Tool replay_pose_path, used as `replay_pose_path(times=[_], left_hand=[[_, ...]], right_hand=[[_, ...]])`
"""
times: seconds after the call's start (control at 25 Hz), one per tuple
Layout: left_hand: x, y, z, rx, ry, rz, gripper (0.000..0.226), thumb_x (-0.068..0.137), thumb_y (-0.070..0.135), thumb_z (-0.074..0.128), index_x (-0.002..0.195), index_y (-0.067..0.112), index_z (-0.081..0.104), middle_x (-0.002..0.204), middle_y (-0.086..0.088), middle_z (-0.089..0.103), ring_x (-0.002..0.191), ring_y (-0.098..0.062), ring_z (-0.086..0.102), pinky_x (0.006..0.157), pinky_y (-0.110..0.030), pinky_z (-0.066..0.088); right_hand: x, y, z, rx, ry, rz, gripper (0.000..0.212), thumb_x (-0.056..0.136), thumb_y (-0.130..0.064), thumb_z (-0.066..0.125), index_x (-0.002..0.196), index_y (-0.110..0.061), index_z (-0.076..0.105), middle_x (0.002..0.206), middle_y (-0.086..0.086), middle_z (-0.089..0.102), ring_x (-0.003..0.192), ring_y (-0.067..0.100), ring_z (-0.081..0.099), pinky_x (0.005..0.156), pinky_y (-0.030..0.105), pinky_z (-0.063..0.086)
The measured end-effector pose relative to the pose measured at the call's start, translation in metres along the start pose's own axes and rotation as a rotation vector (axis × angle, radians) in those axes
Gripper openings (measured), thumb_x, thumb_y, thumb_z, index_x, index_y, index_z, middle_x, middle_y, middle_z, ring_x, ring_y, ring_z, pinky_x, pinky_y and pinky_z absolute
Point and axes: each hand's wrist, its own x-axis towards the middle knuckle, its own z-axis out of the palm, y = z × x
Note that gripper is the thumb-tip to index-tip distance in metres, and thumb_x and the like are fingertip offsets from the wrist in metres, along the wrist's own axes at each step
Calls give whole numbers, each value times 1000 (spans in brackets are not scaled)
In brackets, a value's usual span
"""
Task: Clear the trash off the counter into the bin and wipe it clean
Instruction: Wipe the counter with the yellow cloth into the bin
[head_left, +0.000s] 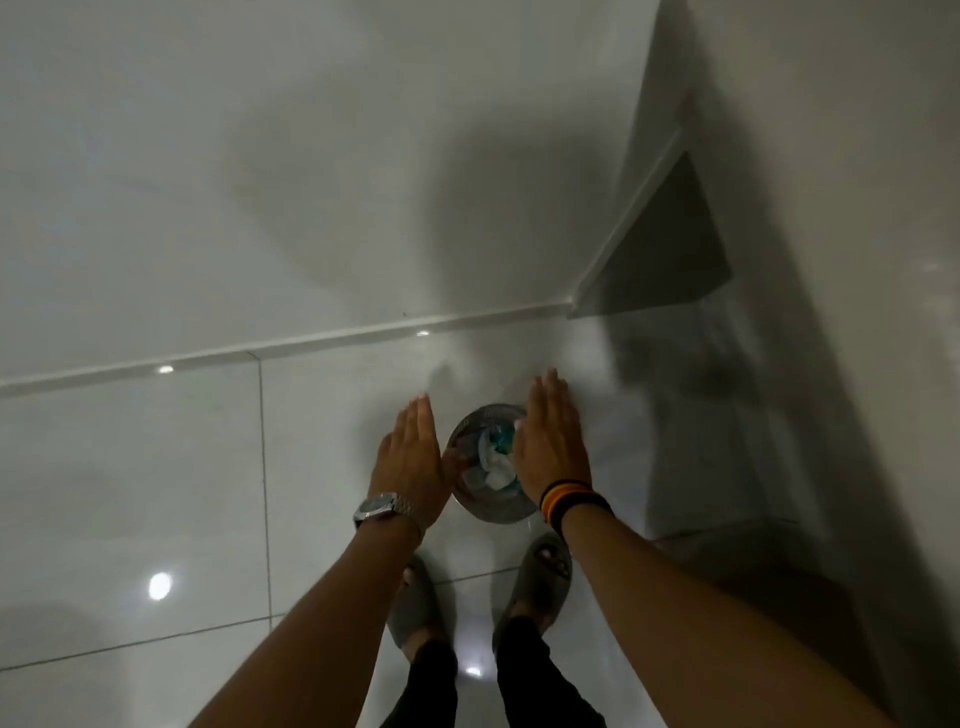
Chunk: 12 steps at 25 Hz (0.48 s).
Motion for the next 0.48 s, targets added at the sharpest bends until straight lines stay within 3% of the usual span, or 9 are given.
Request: replay_pose_path(times=[0.08,0.16,0.2,0.28,0.32,0.4,0.48], left_hand=[[33,-22,54,-30,-92,-79,84,98,49,45,158,9,3,162,-15,26,148,-32,30,114,-48,39],[68,-39,98,-94,-192,-220,83,95,49,49,157,12,8,140,-19,55,124,-37,57,91,-46,54],[83,-45,115,-145,-230,-300,77,95,48,50,154,12,19,125,-18,64,110,-38,64,82,-43,55],[102,-52,143,-201,-271,-403,50,95,45,47,130,11,55,113,-18,71,99,-38,68,85,-42,57],[105,-51,149,-227,-270,-422,41,96,42,46,115,10,64,109,-19,72,96,-38,69,86,-42,58],[98,-48,147,-289,-233,-435,40,98,39,44,101,10,70,102,-18,75,90,-38,71,85,-43,59],[80,-42,121,-317,-187,-448,44,100,40,41,99,10,72,100,-18,75,90,-38,70,84,-42,59]], right_hand=[[15,30,62,37,-57,92,67,100,-23,44,156,-6,10,166,18,6,153,34,8,123,49,19],[26,60,107,109,-90,253,70,99,-21,47,156,-7,9,166,17,10,152,35,14,121,48,24],[30,73,120,177,-108,355,70,99,-19,49,156,-8,10,164,18,18,149,36,25,117,47,33],[36,91,135,241,-128,478,58,96,-13,51,150,-8,29,143,23,51,124,42,56,95,46,52],[37,95,136,222,-135,485,44,95,-10,51,138,-6,42,127,24,62,110,43,63,86,46,56],[34,93,127,202,-118,439,22,95,-7,51,116,-3,55,109,23,69,97,43,67,77,45,59],[26,79,99,205,-80,398,17,95,-8,50,110,-4,57,103,22,70,93,41,68,73,43,58]])
